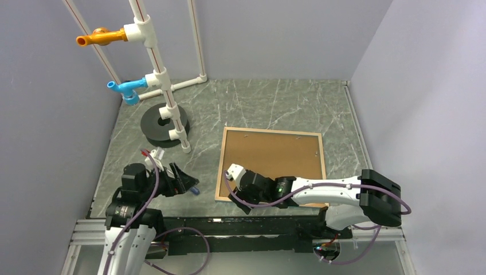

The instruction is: Take the photo out of the frame

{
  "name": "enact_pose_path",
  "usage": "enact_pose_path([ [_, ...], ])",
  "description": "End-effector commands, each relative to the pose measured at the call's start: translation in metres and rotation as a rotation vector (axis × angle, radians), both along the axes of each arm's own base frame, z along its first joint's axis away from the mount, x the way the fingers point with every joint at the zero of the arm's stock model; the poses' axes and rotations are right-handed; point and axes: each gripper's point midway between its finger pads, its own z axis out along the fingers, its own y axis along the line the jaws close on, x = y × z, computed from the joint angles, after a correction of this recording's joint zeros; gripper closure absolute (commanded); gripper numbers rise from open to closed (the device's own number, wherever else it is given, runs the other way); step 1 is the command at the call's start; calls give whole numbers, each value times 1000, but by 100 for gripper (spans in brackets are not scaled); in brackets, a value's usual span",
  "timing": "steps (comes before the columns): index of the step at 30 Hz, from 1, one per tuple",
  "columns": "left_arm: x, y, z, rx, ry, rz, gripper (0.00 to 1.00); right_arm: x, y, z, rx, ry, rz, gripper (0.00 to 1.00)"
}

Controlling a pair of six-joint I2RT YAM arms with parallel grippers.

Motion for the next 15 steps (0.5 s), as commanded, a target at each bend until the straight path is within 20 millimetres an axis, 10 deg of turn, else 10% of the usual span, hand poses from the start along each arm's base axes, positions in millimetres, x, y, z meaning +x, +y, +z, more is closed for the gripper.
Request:
enact_pose_path([
  [1,2,-21,14,-146,-60,-83,12,-5,4,10,8,-34,62,30],
  [15,-7,-16,-5,-136,-29,-44,14,2,16,-19,-231,-244,33,58],
])
